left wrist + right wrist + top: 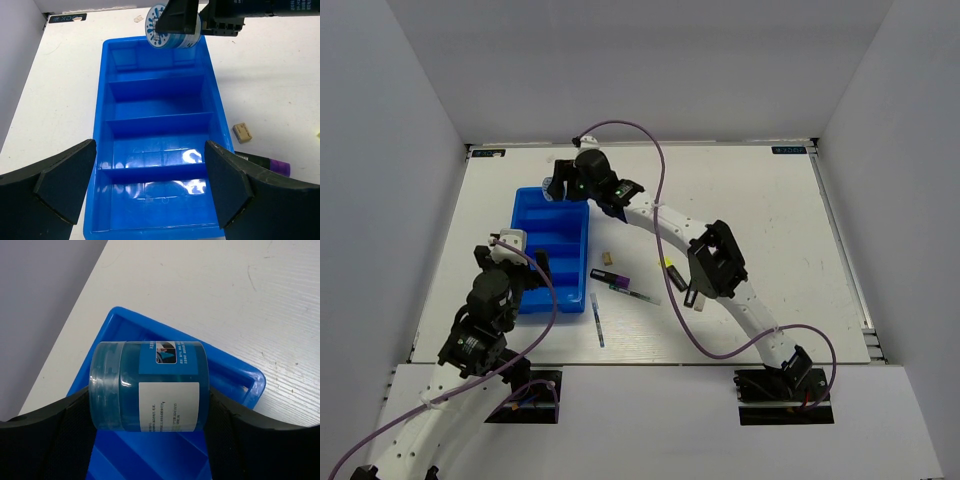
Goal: Sort the stationery into containers
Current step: Place the stationery in the storage box.
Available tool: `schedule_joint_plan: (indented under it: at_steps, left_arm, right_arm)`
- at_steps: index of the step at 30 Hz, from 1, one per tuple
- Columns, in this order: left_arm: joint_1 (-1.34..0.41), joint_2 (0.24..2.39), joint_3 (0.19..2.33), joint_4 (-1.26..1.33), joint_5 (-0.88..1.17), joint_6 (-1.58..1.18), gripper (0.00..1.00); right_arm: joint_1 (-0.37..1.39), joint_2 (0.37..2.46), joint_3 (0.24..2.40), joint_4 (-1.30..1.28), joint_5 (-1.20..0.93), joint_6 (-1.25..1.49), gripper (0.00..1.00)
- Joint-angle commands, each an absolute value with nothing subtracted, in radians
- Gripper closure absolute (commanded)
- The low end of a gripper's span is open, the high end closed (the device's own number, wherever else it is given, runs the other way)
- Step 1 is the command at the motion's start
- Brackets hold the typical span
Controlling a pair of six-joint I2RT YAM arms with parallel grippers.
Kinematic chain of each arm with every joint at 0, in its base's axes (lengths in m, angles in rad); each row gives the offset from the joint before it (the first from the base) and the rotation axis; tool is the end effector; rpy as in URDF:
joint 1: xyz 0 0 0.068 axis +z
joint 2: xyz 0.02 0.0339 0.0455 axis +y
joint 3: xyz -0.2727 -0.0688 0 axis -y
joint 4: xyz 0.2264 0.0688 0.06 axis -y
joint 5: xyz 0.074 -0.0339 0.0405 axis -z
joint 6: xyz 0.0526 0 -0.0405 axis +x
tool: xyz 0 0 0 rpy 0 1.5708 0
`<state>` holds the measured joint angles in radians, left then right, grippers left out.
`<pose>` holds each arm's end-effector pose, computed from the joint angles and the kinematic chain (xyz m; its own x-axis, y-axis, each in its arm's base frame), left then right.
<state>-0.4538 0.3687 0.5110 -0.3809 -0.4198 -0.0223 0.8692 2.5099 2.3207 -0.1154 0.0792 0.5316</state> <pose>0.0991 -0.0245 0.2744 -0.2134 0.0814 -0.9736 0.0396 0.9964 0.0746 0.3868 0.4513 0.2530 -0.5281 0.1579 -0.8343 -0.5162 0.7204 0.4631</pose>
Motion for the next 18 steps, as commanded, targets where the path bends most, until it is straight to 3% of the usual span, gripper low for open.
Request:
schedule_joint_plan:
  at_steps: [1, 18]
  left_arm:
    - [-0.453, 0.36, 0.505, -0.365, -0.434, -0.02, 0.0]
    - [-0.453, 0.345, 0.497, -0.359, -0.436, -0.021, 0.0]
  right_arm:
    - [0.87, 2.497, 2.352, 0.044, 0.153, 0.577, 1.0]
    - [0.913, 2.542, 2.361, 0.061, 0.221, 0.598, 1.0]
